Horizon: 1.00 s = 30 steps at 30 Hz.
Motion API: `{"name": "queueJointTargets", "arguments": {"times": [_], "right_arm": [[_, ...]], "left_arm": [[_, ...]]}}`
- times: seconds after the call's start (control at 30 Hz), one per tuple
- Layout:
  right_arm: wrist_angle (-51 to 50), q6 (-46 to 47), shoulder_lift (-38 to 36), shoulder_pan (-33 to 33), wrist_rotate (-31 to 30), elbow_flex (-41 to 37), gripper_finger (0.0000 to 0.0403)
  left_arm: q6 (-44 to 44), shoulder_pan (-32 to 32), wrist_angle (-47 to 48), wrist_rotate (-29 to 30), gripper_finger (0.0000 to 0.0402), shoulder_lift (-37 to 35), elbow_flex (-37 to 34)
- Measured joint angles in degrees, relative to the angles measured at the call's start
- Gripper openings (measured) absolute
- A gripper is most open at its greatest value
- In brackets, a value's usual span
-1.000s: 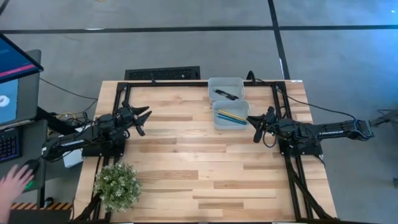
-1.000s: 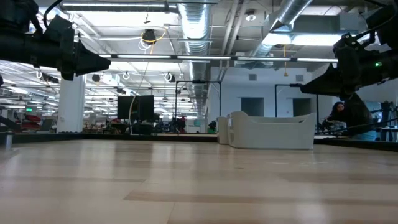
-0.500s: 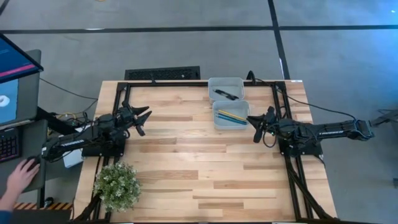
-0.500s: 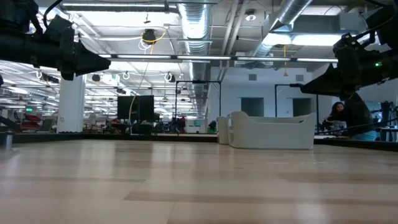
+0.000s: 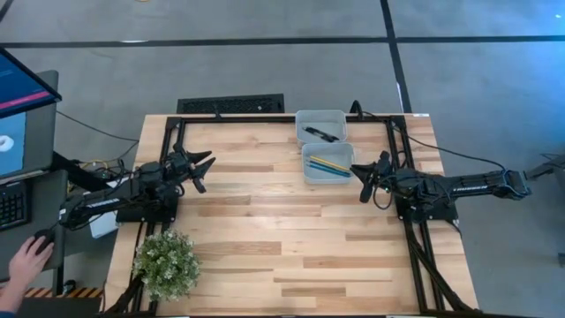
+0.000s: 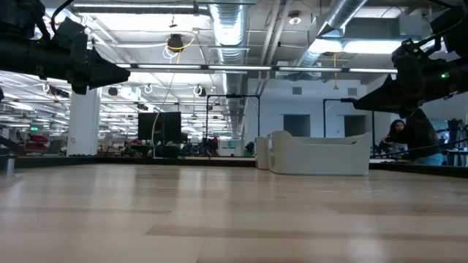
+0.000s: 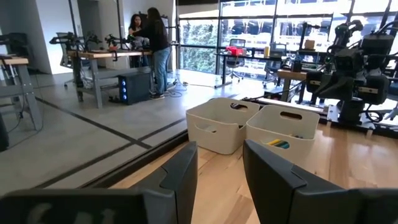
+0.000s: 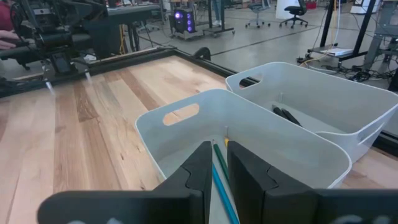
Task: Sort pens & pencils
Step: Return to Home Position
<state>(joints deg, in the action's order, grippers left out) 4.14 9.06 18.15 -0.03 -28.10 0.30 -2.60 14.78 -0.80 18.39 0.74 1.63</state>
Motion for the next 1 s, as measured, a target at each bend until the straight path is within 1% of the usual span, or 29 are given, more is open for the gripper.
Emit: {"name": "queueJointTargets", "arguments": {"times": [1.0], "right_arm": [[0.00,0.00,-0.01,0.00,0.00,0.00,0.0072]], "left_arm": [[-0.01,0.00,0.00,-0.01,0.0119,-0.01,0.00]]}}
